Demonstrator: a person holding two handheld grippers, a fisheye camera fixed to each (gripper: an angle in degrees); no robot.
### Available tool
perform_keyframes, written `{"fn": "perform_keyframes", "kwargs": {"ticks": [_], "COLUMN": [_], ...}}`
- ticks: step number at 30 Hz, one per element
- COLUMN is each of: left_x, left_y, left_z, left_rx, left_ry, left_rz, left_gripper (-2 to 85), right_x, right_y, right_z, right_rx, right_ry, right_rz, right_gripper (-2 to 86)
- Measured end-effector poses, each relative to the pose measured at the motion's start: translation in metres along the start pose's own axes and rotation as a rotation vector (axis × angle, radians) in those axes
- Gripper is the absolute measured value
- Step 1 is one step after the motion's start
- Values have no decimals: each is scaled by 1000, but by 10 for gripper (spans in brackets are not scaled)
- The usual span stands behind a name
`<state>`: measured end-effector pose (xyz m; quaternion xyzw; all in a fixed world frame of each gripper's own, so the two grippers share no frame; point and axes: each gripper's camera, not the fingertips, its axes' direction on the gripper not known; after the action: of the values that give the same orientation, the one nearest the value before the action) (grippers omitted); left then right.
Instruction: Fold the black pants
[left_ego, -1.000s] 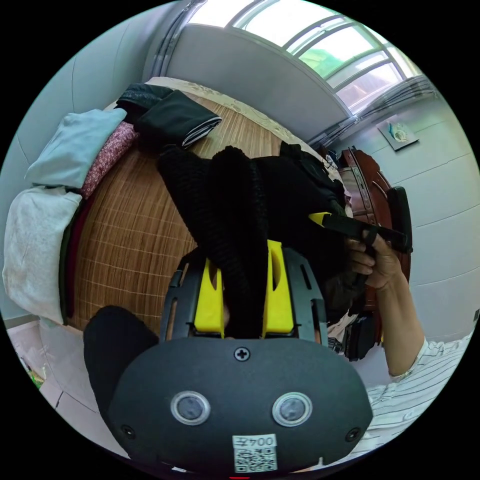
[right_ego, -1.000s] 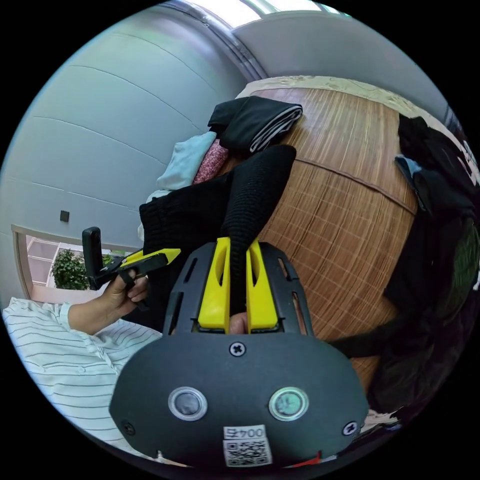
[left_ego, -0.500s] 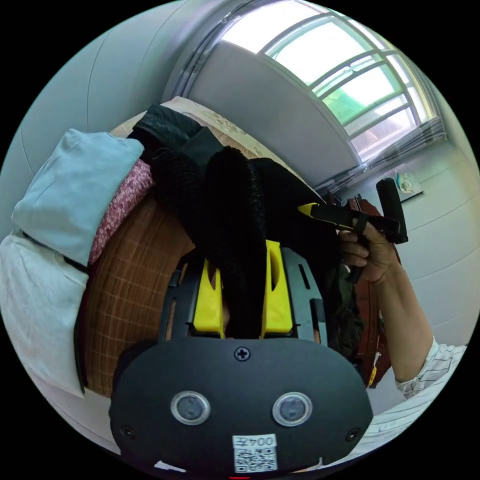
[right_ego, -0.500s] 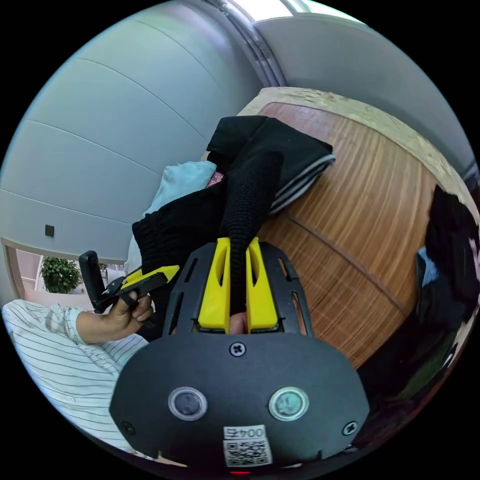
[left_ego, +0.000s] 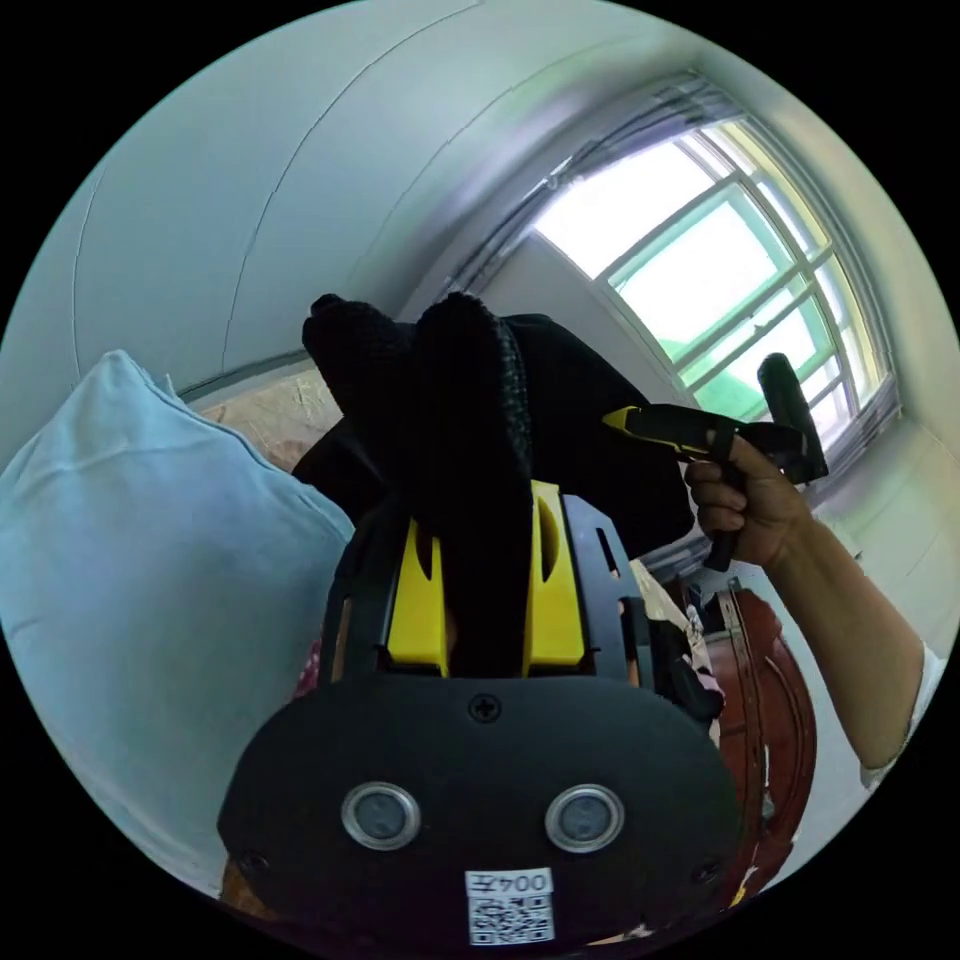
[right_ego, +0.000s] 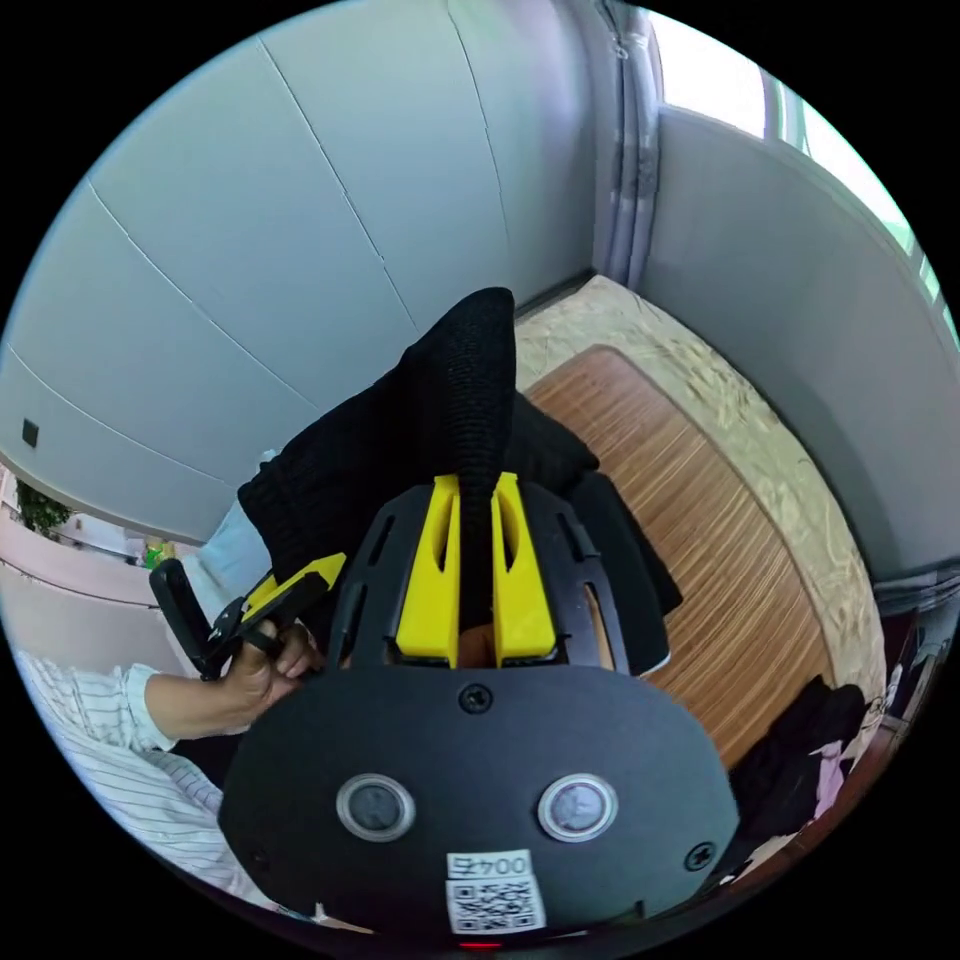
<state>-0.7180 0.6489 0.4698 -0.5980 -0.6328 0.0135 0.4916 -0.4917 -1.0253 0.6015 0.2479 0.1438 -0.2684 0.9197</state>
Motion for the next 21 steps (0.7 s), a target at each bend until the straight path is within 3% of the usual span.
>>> {"fn": "perform_keyframes", "kwargs": {"ticks": [6,9,11,15,17,19,21], "left_x": [-64,-91,-90,-80,-59,-43,-50], "left_y": [-3,16,18,28,38,33,27], "left_z": [67,79,74,31,4,18,65], "left_rx": [7,12,-19,-41,60,55,-62], "left_ry": [-20,33,73,36,30,37,9], "left_rz": [-281,-382,-367,-302,-156,-23,-36], "left_gripper": [139,136,122,62,22,12,7], "right_x": [32,62,79,102,112,122,132], "right_y": [-47,-29,0,63,109,130,143], "right_z": [58,42,24,18,30,60,93], "right_rx": [35,210,294,278,268,155,-21], "right_ry": [94,193,229,148,56,-51,-128], "right_rz": [164,358,410,469,508,536,582], "right_gripper": [33,19,10,-3,-6,-7,-7]}}
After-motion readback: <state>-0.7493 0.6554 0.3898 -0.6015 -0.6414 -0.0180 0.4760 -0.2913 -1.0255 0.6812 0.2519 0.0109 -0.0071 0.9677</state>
